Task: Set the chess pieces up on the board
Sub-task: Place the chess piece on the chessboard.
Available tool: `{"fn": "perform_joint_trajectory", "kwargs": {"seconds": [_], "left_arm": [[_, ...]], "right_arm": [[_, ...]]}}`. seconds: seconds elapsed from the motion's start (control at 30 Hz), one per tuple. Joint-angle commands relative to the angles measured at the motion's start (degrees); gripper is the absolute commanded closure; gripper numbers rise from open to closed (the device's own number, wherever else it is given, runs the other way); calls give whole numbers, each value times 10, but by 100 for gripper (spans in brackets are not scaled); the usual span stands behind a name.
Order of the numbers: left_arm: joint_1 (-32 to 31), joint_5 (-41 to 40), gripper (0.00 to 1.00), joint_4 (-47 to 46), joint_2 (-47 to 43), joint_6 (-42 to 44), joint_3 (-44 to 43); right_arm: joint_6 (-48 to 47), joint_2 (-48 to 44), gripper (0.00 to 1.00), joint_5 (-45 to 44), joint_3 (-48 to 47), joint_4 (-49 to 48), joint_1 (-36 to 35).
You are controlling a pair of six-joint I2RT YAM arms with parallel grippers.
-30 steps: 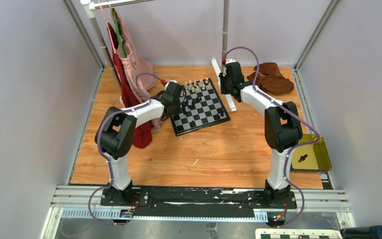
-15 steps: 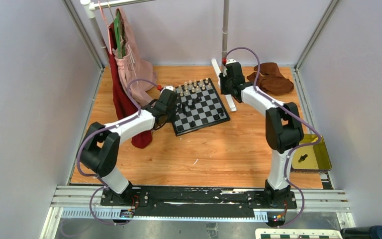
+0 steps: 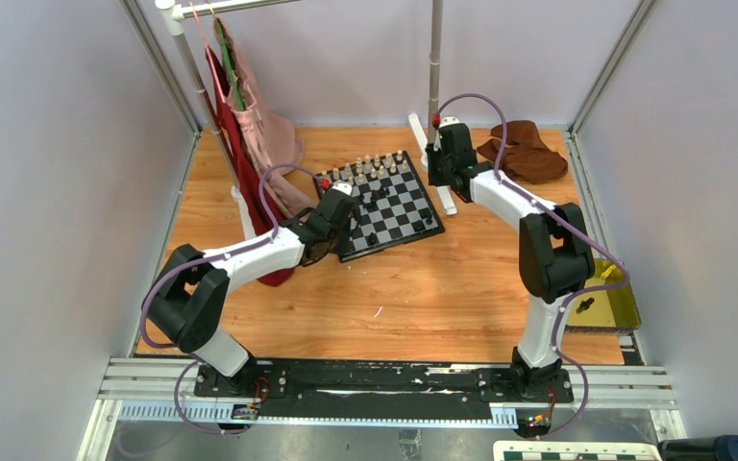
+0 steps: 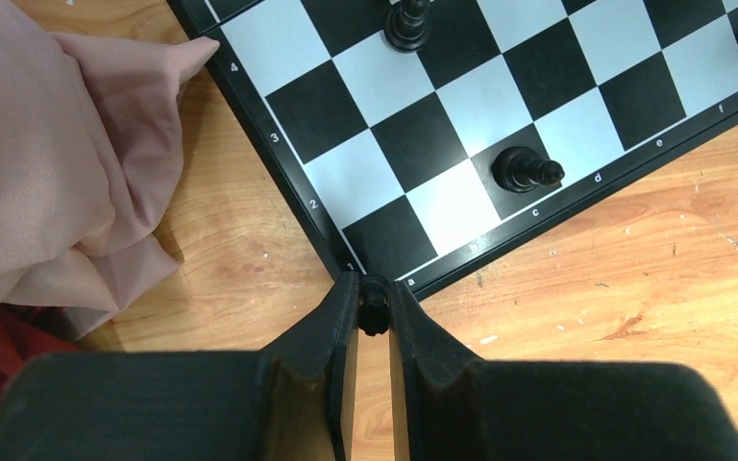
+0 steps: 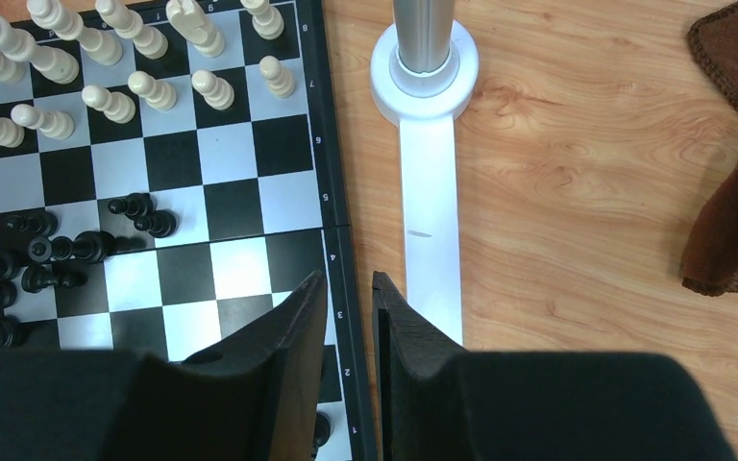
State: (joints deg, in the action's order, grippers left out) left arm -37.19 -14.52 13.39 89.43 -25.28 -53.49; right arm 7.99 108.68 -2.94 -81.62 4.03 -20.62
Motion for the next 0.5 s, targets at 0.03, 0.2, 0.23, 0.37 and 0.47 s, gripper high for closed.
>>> {"fn": "perform_joint_trajectory", "kwargs": {"seconds": [0.03, 0.2, 0.23, 0.37, 0.47], "left_arm": [[-7, 4, 100, -18, 9, 4, -4], [-8, 6, 100, -16, 32, 4, -20], [-8, 6, 100, -16, 37, 4, -24], [-9, 9, 100, -18, 54, 4, -36], [-9, 9, 100, -16, 63, 4, -45]], "right_arm": [[7, -21, 72, 3, 12, -5, -5], [6, -17, 72, 5, 11, -7, -6], [6, -16, 72, 5, 10, -7, -5], [7, -11, 72, 5, 6, -8, -6], [7, -7, 72, 5, 4, -8, -6]]}}
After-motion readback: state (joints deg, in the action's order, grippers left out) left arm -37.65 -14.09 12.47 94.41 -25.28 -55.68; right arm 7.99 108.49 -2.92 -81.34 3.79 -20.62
